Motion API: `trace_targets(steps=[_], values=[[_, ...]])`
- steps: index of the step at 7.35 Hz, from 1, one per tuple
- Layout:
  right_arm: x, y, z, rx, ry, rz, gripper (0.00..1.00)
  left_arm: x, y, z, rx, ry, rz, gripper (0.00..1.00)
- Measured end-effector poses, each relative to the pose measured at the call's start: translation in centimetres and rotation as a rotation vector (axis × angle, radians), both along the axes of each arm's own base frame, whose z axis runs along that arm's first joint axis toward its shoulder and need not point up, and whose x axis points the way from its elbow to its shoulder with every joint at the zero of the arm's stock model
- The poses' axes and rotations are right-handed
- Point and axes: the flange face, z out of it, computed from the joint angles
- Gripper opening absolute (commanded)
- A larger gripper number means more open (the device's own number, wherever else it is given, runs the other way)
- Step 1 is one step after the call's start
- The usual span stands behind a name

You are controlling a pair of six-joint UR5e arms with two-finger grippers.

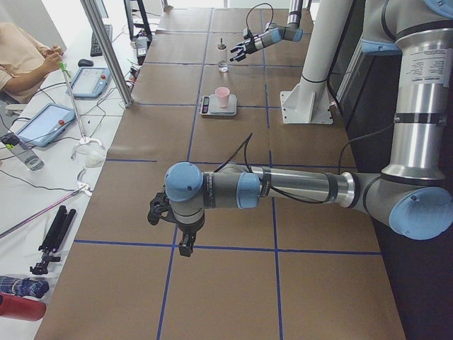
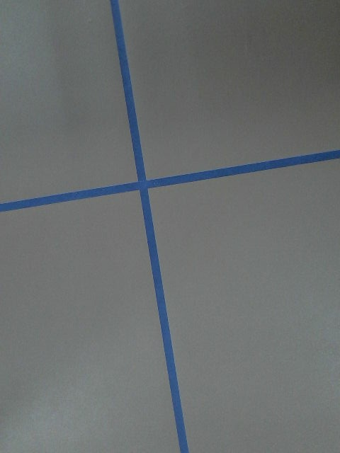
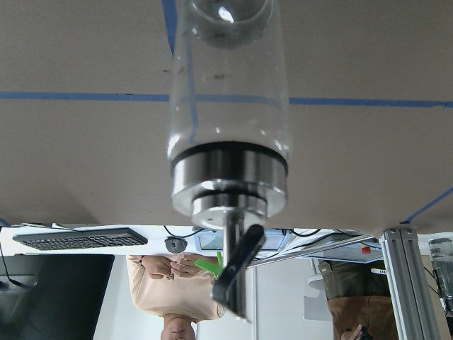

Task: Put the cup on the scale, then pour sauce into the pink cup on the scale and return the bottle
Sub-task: 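Open the right gripper and withdraw the right arm from the dispenser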

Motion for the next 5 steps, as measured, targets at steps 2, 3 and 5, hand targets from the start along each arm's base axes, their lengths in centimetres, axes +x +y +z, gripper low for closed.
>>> trace_targets(steps=[2, 3, 5], values=[[3.7, 1.2, 2.8, 0.004, -0.022, -0.013, 1.00, 0.1, -0.1, -0.1, 0.001, 0.000, 0.002, 1.00], [5.7, 1.5, 4.2, 0.005, -0.018, -0.019, 1.00, 0.1, -0.1, -0.1, 0.001, 0.000, 0.002, 1.00], [8.1, 0.7, 5.3, 0.004, 0.043, -0.037, 1.00, 0.1, -0.1, -0.1, 0.001, 0.000, 0.003, 1.00]])
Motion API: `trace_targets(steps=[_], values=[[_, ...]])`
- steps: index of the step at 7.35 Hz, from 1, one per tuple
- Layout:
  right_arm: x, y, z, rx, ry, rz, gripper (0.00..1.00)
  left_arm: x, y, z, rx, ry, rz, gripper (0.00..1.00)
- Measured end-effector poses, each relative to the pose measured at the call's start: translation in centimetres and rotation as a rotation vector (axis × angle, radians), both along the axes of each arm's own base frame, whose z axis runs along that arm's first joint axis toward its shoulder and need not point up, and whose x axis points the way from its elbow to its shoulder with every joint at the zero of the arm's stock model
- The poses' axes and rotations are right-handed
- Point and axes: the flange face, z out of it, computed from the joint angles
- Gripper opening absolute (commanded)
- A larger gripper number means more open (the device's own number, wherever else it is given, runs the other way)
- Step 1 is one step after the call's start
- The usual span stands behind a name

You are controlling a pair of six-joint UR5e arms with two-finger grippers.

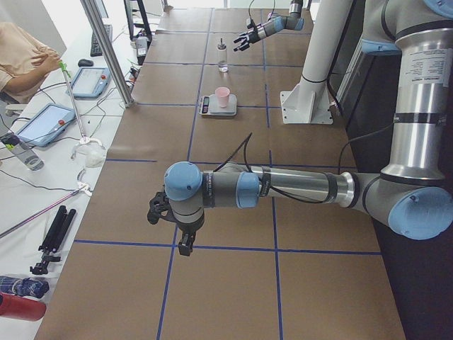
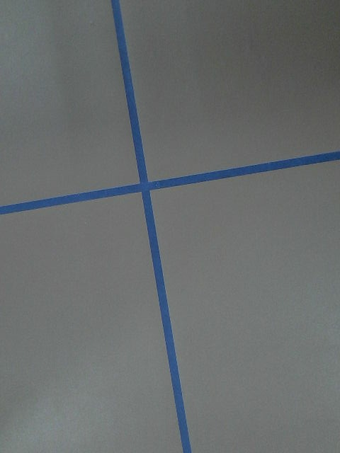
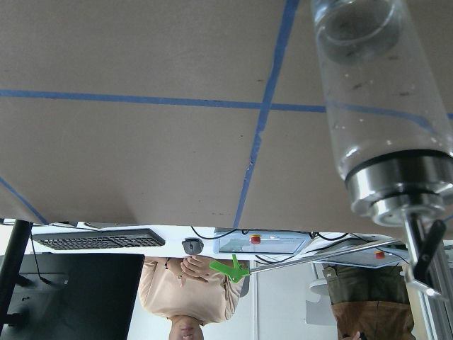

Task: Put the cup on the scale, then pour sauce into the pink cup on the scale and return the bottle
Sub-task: 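Open the right gripper and withdraw the right arm from the dispenser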

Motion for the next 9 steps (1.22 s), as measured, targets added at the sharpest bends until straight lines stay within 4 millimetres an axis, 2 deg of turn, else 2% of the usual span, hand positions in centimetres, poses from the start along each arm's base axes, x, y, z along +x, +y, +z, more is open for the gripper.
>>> trace_targets(steps=[1, 4, 6, 9], values=[[1.4, -1.7, 0.3, -0.018, 0.045, -0.006, 1.00, 0.0, 0.0, 0.0, 0.000, 0.001, 0.000, 1.00], [8.3, -10.0, 0.6, -0.103, 0.183, -0.050, 1.00, 0.0, 0.1, 0.0, -0.001, 0.001, 0.000, 1.00], [14.9, -14.8, 2.0, -0.215, 0.196, -0.136, 1.00, 0.0, 0.1, -0.1, 0.002, 0.000, 0.000, 1.00], [25.7, -19.9, 6.6, -0.400, 0.244, -0.358, 1.00, 0.0, 0.1, -0.1, 0.003, 0.000, 0.000, 1.00]])
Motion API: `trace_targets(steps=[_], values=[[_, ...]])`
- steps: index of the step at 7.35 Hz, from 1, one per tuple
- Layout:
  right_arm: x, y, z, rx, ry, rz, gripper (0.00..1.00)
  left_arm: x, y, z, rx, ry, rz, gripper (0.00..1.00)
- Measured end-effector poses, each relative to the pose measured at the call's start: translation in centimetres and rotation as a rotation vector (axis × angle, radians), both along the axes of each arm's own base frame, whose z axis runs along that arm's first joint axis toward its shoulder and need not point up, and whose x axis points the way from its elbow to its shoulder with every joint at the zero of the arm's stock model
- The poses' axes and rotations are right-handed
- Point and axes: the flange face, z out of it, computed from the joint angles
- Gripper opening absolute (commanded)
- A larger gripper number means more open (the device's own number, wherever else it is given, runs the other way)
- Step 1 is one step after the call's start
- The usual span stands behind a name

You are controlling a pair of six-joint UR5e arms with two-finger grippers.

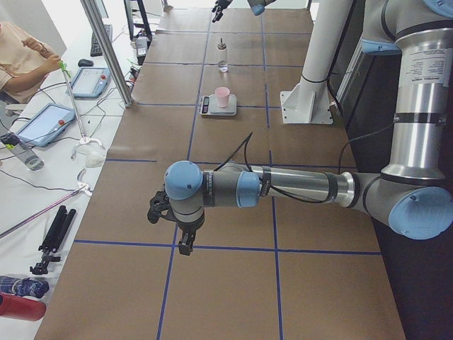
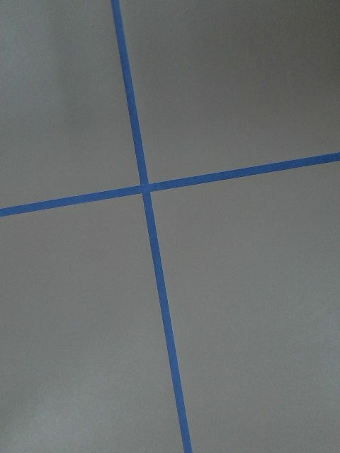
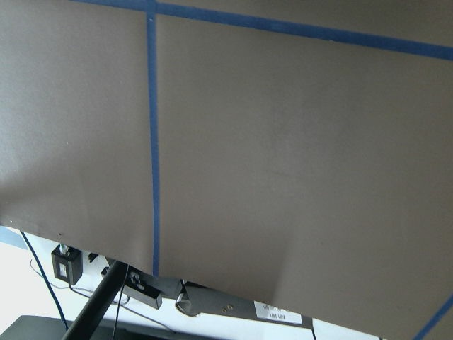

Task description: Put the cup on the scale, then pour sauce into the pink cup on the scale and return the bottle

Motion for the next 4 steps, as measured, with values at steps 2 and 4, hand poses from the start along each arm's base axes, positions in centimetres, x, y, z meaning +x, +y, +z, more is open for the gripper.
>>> trace_targets(steps=[2, 4], values=[[6.6, -0.9, 2.5, -0.214, -0.004, -0.046, 1.00, 0.0, 0.0, 0.1, -0.001, 0.000, 0.000, 1.00], [9.1, 0.1, 4.9, -0.372, 0.030, -0.140, 1.00, 0.0, 0.0, 0.1, -0.001, 0.000, 0.001, 1.00]])
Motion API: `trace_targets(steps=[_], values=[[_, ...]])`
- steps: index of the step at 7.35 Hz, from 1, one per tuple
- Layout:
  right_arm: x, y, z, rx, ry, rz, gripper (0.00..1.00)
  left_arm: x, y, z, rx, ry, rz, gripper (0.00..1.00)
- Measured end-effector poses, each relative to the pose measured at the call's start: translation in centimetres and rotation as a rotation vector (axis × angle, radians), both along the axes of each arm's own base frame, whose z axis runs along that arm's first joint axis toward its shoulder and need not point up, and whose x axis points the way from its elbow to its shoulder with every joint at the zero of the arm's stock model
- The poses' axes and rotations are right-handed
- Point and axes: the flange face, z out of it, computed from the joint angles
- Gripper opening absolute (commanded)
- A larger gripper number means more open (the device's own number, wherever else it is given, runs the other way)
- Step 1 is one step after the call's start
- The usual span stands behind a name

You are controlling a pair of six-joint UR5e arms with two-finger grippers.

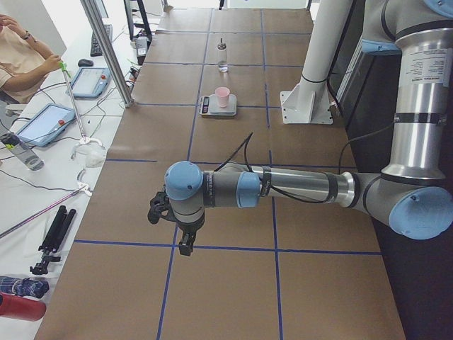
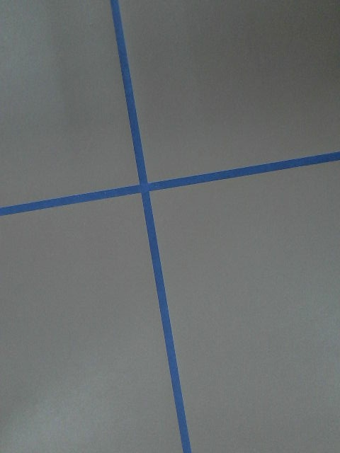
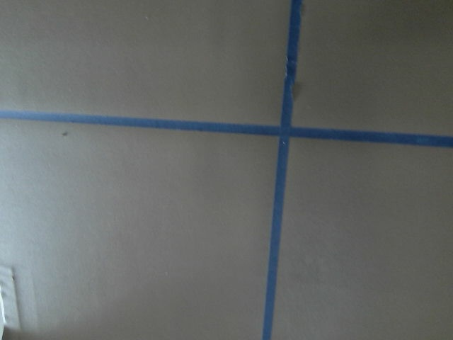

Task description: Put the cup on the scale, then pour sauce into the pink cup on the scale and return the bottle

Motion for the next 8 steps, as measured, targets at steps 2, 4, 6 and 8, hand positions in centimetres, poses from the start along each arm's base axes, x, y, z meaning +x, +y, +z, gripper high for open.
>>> trace_targets(steps=[2, 4, 6, 8], values=[[1.1, 1.3, 0.3, -0.123, -0.189, -0.039, 1.00, 0.0, 0.0, 0.0, 0.000, 0.000, 0.000, 1.00], [2.2, 2.1, 0.1, -0.191, -0.289, -0.007, 1.00, 0.0, 0.0, 0.1, -0.001, 0.000, 0.000, 1.00], [3.3, 2.3, 0.9, -0.199, -0.180, 0.014, 1.00, 0.0, 0.0, 0.1, -0.001, 0.000, 0.000, 1.00], [3.3, 2.3, 0.8, -0.194, -0.189, 0.012, 1.00, 0.0, 0.0, 0.0, 0.000, 0.000, 0.000, 1.00]])
